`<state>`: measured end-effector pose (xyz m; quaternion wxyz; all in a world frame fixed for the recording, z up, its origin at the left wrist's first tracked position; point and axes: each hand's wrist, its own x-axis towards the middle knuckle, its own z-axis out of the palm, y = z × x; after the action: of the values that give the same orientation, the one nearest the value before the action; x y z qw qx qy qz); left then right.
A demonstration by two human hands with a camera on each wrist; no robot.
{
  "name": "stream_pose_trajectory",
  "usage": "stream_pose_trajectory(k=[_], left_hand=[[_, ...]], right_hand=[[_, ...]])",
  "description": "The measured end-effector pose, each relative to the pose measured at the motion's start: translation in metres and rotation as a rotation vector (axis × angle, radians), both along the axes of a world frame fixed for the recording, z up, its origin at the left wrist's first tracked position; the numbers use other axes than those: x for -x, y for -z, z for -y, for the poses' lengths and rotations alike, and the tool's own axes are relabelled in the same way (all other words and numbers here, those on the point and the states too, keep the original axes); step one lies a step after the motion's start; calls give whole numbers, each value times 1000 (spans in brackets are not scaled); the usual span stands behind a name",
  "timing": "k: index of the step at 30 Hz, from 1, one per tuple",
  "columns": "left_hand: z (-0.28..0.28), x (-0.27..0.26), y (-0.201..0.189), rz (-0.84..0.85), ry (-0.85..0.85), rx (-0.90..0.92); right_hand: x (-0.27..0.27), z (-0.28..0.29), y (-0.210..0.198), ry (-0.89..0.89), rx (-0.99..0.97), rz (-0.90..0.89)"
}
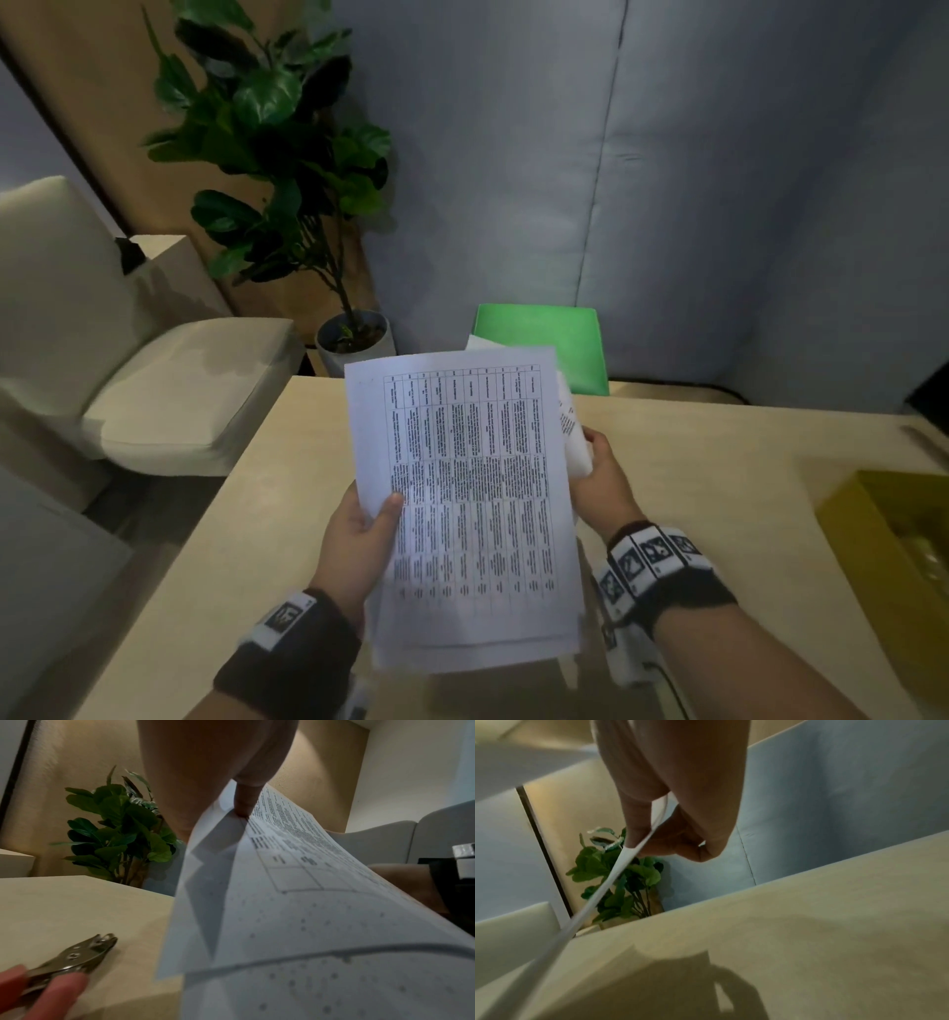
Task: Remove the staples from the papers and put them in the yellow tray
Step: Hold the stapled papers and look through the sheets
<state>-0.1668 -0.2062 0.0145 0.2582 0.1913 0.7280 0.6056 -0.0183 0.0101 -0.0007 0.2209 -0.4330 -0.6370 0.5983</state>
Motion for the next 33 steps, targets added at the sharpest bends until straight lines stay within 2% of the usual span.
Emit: stream_pose_trajectory(k=[9,15,21,26,33], left_hand=[[-36,-25,-27,9,46,-88],[-57,-38,-35,82,110,-94],[-80,-66,-36,171,144,-156],[-96,-87,-38,160,148,-162],[-114,-122,-44,163,194,-169]], right_hand=[[-44,-15,-49,-163,57,-301],[-80,-25,-63,-252,154,-291],[-116,-35,-73,-212,275,-292],[-139,-45,-77,-132,325,-329],[-169,-53,-87,-197,421,-450]])
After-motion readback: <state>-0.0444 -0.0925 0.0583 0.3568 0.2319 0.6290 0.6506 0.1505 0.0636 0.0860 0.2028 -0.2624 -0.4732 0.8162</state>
